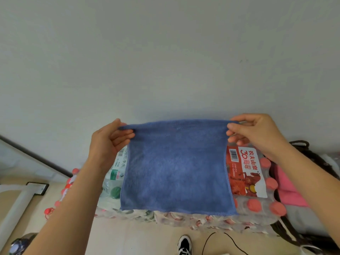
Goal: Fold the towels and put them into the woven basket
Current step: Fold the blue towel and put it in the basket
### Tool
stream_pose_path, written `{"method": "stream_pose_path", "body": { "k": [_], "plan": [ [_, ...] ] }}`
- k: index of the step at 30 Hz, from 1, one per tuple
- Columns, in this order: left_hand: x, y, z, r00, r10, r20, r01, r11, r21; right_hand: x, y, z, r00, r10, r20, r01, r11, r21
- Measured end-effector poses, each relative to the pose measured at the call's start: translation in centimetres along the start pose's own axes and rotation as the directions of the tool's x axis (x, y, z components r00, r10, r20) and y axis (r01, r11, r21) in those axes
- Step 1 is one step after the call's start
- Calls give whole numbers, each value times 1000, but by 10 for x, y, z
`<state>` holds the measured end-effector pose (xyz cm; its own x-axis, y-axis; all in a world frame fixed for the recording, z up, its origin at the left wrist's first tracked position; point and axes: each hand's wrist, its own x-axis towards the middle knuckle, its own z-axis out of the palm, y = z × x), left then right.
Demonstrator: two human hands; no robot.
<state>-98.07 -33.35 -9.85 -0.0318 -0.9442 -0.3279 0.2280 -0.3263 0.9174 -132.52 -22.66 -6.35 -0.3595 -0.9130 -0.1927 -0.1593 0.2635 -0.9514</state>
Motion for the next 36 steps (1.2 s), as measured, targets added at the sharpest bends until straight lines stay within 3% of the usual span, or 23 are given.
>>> {"method": "stream_pose_path", "body": {
  "k": [3,5,7,14,19,25,32,36],
  "plan": [
    [-32,-19,-22,998,21,-53,-14,990,138,-39,10,-2,999,19,36,-21,998,64],
    [-52,-36,-38,999,23,-49,-13,980,200,-65,24,4,999,49,9,-49,999,0],
    [-67,-54,-53,1000,13,-10,-11,973,229,-86,45,11,994,94,-63,-98,993,-69],
    [-92,-79,-70,1000,21,-5,-19,968,250,-117,82,29,975,151,-164,-142,987,70],
    [-103,-84,-72,996,87,-5,-79,926,368,-128,98,33,987,62,-150,-90,979,-182],
    [-106,-96,-77,990,143,13,-132,866,482,-139,111,37,987,-87,-133,17,889,-458],
    [-108,-116,-83,989,144,-25,-106,821,561,-145,123,37,959,-274,-78,152,724,-672],
    [-106,-117,-81,985,170,-21,-111,732,672,-143,125,35,965,-258,-39,157,694,-703]
  ]
}}
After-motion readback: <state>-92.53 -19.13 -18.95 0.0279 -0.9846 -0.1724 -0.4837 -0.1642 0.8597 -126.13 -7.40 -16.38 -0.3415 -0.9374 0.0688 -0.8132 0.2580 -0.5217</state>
